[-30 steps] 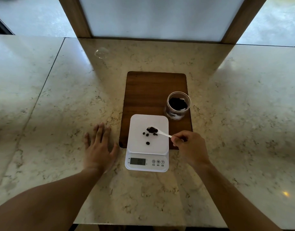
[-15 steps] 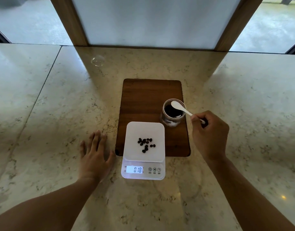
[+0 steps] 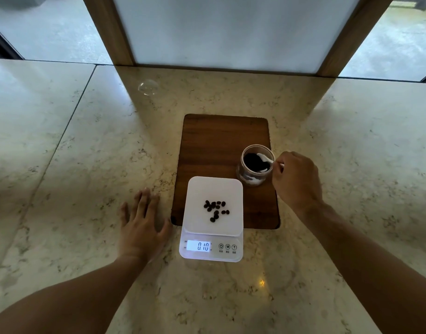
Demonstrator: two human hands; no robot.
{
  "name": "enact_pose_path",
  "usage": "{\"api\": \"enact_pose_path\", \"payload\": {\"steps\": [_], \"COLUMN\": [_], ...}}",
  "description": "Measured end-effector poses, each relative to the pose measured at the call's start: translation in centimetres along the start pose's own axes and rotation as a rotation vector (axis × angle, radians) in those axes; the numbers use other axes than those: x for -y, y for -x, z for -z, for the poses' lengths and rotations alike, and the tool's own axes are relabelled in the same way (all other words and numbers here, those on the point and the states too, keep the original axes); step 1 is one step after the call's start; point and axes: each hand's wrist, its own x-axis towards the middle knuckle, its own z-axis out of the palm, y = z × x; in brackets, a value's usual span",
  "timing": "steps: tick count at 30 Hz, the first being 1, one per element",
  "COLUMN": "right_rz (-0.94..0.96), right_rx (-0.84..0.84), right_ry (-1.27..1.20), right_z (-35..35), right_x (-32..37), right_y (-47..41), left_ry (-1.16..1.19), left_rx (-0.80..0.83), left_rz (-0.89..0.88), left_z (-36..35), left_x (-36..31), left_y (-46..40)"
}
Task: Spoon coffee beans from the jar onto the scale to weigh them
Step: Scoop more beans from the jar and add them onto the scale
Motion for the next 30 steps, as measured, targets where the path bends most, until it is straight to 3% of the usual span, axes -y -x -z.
{"api": "enact_pose_path", "payload": {"steps": [15,30], "right_rz": [-0.407,-0.57], "right_rx": [0.118,0.194], "right_ry": [-0.232,-0.394], "right_z": [-0.6,-0.6], "right_x": [-0.2,-1.1], "right_y": [-1.5,-1.3], "left_ry": [0.0,0.01], "left_rx": [0.007,0.007], "left_rz": [0.005,0.009], "left_z": [0.4,0.7], "left_x": [-0.2,-0.5], "left_y": [0.0,0.1]}}
